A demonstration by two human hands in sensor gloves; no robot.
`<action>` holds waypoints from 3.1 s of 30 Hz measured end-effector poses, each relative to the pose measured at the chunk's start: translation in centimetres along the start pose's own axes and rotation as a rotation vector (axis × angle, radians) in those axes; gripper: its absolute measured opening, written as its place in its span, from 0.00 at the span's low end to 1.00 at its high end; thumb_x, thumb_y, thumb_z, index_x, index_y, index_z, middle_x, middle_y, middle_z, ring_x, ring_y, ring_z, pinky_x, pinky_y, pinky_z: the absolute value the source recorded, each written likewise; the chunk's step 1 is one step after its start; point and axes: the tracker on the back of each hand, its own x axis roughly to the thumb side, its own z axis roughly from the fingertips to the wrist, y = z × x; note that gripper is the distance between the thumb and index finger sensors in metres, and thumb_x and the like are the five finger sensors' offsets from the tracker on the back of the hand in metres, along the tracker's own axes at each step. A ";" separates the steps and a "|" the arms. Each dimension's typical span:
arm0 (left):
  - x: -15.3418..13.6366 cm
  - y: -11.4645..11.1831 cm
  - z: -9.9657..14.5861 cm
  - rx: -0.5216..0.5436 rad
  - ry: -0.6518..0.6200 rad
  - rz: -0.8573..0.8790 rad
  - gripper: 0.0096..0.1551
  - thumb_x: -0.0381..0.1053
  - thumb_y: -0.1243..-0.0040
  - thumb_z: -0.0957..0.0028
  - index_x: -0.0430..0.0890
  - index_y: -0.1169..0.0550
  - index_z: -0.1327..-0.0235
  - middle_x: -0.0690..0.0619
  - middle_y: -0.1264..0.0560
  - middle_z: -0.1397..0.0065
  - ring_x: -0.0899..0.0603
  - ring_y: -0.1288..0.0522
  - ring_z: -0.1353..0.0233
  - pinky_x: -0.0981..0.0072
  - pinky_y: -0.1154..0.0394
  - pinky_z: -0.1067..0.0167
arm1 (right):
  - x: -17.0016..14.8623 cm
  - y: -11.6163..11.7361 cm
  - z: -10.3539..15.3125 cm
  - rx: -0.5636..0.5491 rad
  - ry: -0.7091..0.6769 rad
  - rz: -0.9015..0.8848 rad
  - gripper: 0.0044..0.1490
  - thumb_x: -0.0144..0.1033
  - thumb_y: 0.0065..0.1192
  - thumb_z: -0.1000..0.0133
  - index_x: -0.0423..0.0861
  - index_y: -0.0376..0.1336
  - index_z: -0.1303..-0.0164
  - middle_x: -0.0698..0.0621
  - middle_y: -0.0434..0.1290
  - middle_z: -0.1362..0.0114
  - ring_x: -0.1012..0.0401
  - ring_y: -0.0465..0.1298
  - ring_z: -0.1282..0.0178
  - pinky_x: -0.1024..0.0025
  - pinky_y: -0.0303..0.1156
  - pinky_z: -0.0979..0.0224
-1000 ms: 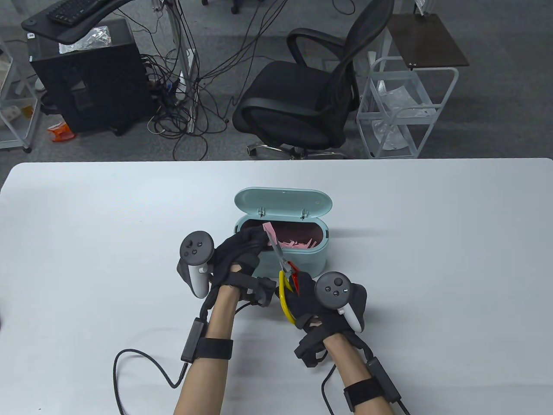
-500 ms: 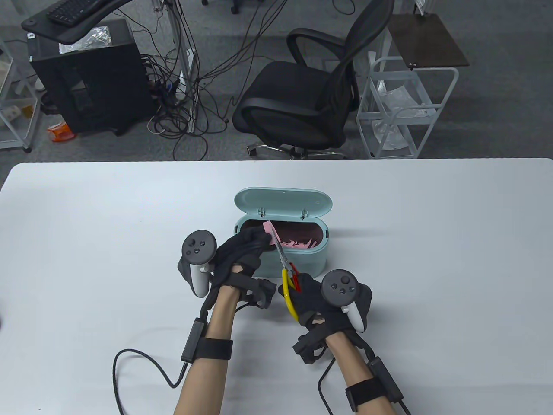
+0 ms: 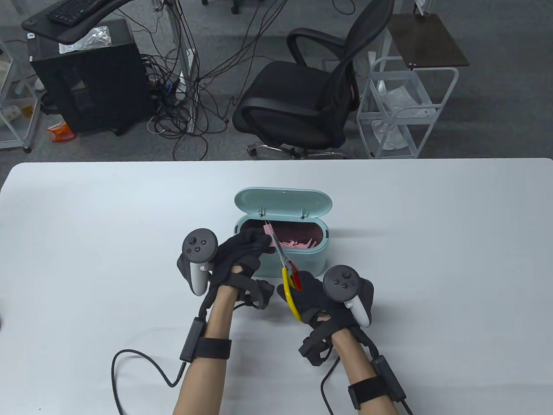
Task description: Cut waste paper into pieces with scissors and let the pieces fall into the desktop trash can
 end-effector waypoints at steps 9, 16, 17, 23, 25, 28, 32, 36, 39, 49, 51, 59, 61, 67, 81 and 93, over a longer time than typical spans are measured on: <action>0.1 0.0 0.0 -0.008 -0.001 -0.010 0.21 0.58 0.32 0.56 0.51 0.12 0.54 0.59 0.10 0.52 0.48 0.20 0.33 0.27 0.52 0.28 | 0.1 -0.2 -0.1 -0.077 -0.007 -0.052 0.38 0.61 0.60 0.54 0.42 0.69 0.47 0.54 0.82 0.60 0.61 0.83 0.75 0.47 0.72 0.32; 0.1 0.0 0.0 -0.001 -0.003 -0.010 0.21 0.58 0.32 0.56 0.51 0.12 0.54 0.59 0.10 0.52 0.47 0.20 0.33 0.27 0.52 0.28 | 0.0 0.1 -0.1 -0.037 0.009 -0.071 0.40 0.63 0.59 0.53 0.43 0.68 0.45 0.52 0.82 0.56 0.60 0.83 0.72 0.43 0.68 0.30; 0.2 -0.1 0.0 -0.003 -0.003 -0.017 0.21 0.58 0.32 0.56 0.51 0.12 0.54 0.59 0.10 0.52 0.47 0.20 0.33 0.27 0.52 0.28 | 0.1 0.2 0.0 0.008 0.015 -0.053 0.42 0.66 0.59 0.53 0.43 0.66 0.42 0.51 0.80 0.51 0.59 0.83 0.67 0.39 0.65 0.28; 0.2 0.0 -0.1 -0.016 -0.011 -0.042 0.21 0.58 0.32 0.56 0.52 0.12 0.54 0.59 0.10 0.51 0.47 0.20 0.32 0.27 0.52 0.28 | 0.5 0.1 -0.2 0.003 0.017 -0.038 0.44 0.67 0.58 0.53 0.43 0.65 0.40 0.49 0.78 0.48 0.57 0.82 0.64 0.37 0.63 0.28; 0.2 0.0 -0.1 -0.018 -0.012 -0.045 0.20 0.58 0.31 0.56 0.52 0.12 0.54 0.59 0.10 0.51 0.47 0.21 0.32 0.27 0.52 0.28 | 0.5 0.1 -0.2 0.001 0.017 -0.036 0.44 0.67 0.58 0.53 0.43 0.65 0.40 0.50 0.78 0.48 0.57 0.82 0.64 0.37 0.63 0.28; 0.3 -0.1 -0.2 -0.022 -0.014 -0.056 0.21 0.58 0.31 0.56 0.53 0.12 0.54 0.60 0.10 0.51 0.47 0.20 0.32 0.27 0.52 0.28 | 0.5 0.1 -0.2 -0.006 0.020 -0.041 0.44 0.67 0.58 0.53 0.43 0.65 0.41 0.49 0.78 0.48 0.57 0.82 0.64 0.38 0.63 0.28; 0.3 -0.1 -0.2 -0.025 -0.016 -0.066 0.21 0.58 0.31 0.56 0.53 0.12 0.53 0.60 0.10 0.51 0.47 0.20 0.32 0.26 0.51 0.28 | 0.5 0.0 -0.2 -0.021 0.021 -0.040 0.43 0.66 0.59 0.53 0.43 0.66 0.42 0.51 0.79 0.50 0.58 0.82 0.65 0.39 0.64 0.28; 0.4 -0.1 -0.2 -0.026 -0.018 -0.078 0.21 0.58 0.31 0.56 0.53 0.12 0.53 0.60 0.10 0.51 0.47 0.20 0.32 0.27 0.51 0.27 | 0.5 -0.3 -0.3 -0.055 0.019 -0.060 0.40 0.64 0.61 0.54 0.43 0.69 0.46 0.55 0.82 0.58 0.61 0.83 0.73 0.44 0.69 0.30; 0.4 -0.1 -0.2 -0.020 -0.019 -0.083 0.21 0.58 0.31 0.56 0.53 0.12 0.53 0.60 0.10 0.51 0.46 0.20 0.33 0.27 0.51 0.27 | 0.5 -0.5 -0.2 -0.067 0.032 -0.085 0.37 0.62 0.63 0.55 0.43 0.71 0.49 0.56 0.83 0.63 0.63 0.84 0.78 0.51 0.73 0.32; 0.5 -0.3 -0.1 0.003 -0.022 -0.080 0.21 0.58 0.30 0.57 0.53 0.12 0.53 0.60 0.10 0.51 0.46 0.20 0.33 0.26 0.51 0.27 | -0.7 -1.6 0.2 -0.068 0.071 -0.216 0.37 0.63 0.63 0.54 0.44 0.71 0.49 0.57 0.83 0.63 0.64 0.84 0.78 0.51 0.73 0.33; 0.7 -0.4 0.0 0.028 -0.028 -0.087 0.21 0.58 0.30 0.57 0.53 0.12 0.54 0.59 0.10 0.52 0.45 0.19 0.34 0.26 0.50 0.27 | -0.9 -1.8 0.3 0.025 0.101 -0.257 0.40 0.65 0.61 0.53 0.44 0.69 0.45 0.55 0.82 0.58 0.62 0.84 0.74 0.47 0.70 0.31; 1.5 0.3 0.7 0.215 -0.118 -0.250 0.21 0.57 0.27 0.59 0.53 0.11 0.54 0.59 0.10 0.52 0.45 0.17 0.35 0.26 0.47 0.27 | -2.0 -2.0 1.2 0.188 0.141 -0.306 0.53 0.77 0.50 0.53 0.43 0.62 0.37 0.50 0.78 0.47 0.59 0.83 0.63 0.42 0.65 0.28; 1.7 0.3 0.9 0.268 -0.147 -0.324 0.21 0.57 0.26 0.60 0.53 0.11 0.55 0.59 0.10 0.52 0.44 0.17 0.35 0.27 0.46 0.27 | -2.1 -2.2 1.3 0.175 0.136 -0.314 0.52 0.77 0.50 0.53 0.42 0.62 0.37 0.50 0.78 0.48 0.58 0.83 0.63 0.41 0.66 0.28; 2.8 -0.9 1.8 0.353 -0.233 -0.626 0.22 0.54 0.30 0.56 0.56 0.14 0.48 0.60 0.12 0.43 0.43 0.22 0.29 0.27 0.48 0.26 | -2.2 -2.8 1.9 0.159 0.121 -0.312 0.52 0.77 0.51 0.53 0.42 0.63 0.38 0.50 0.78 0.49 0.58 0.83 0.64 0.42 0.66 0.29; 3.4 -1.3 3.7 0.247 -0.337 -0.974 0.34 0.62 0.41 0.50 0.56 0.24 0.28 0.51 0.28 0.20 0.37 0.35 0.18 0.26 0.51 0.25 | -2.3 -4.1 3.0 0.127 0.088 -0.302 0.51 0.75 0.53 0.53 0.41 0.63 0.39 0.50 0.79 0.49 0.58 0.83 0.65 0.43 0.67 0.29; 1.2 3.5 9.5 0.101 -0.353 -1.047 0.44 0.71 0.46 0.51 0.56 0.32 0.20 0.49 0.38 0.12 0.35 0.45 0.13 0.27 0.53 0.25 | -1.9 -4.5 3.7 0.109 0.073 -0.239 0.50 0.73 0.54 0.53 0.41 0.64 0.39 0.50 0.79 0.50 0.58 0.83 0.66 0.44 0.68 0.30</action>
